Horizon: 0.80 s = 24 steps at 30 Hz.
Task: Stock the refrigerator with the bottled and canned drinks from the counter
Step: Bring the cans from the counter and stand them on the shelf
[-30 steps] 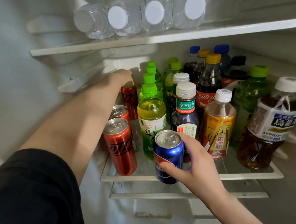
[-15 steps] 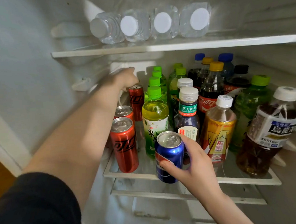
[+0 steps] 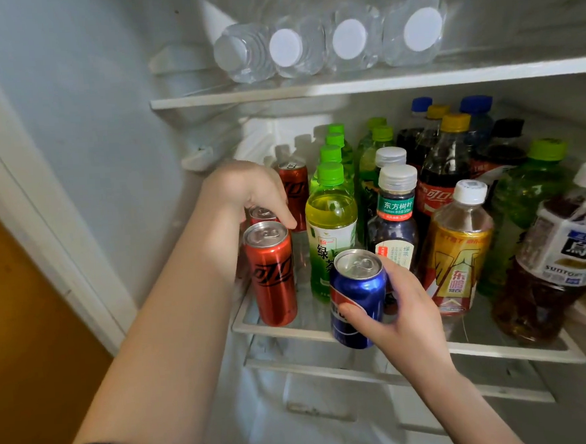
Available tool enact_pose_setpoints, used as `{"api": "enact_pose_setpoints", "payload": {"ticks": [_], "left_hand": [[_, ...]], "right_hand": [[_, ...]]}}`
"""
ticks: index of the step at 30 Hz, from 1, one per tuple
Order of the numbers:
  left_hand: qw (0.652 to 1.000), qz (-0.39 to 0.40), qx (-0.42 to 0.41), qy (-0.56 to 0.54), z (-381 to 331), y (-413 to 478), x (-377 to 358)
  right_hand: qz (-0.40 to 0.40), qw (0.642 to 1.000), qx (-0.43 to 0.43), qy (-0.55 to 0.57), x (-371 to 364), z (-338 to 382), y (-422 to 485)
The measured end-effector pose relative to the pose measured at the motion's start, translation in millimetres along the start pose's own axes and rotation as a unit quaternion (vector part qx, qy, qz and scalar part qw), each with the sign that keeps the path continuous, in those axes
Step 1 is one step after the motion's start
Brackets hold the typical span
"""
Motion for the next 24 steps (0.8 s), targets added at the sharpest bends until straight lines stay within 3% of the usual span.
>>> {"api": "enact_pose_setpoints", "payload": {"ticks": [17, 24], "left_hand": [[0.996, -0.088, -0.022, -0.024, -19.8, 48.1, 9.1], [0.992, -0.119, -0.031, 0.015, -17.7, 56.5, 16.2]], "right_hand": [[0.0, 1.0, -0.013, -0.009, 0.3, 0.6, -1.4], [0.0, 1.0, -0.011, -0.016, 0.4, 1.2, -0.9]]}}
Point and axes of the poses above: each hand's wrist, its own y-axis towards the middle knuckle, its own x-axis out of the back of the hand, z = x × y, the point moved 6 cm from there along y, towards the middle knuckle, and after that the axes turned 5 degrees about -y, right-handed, at the moved point
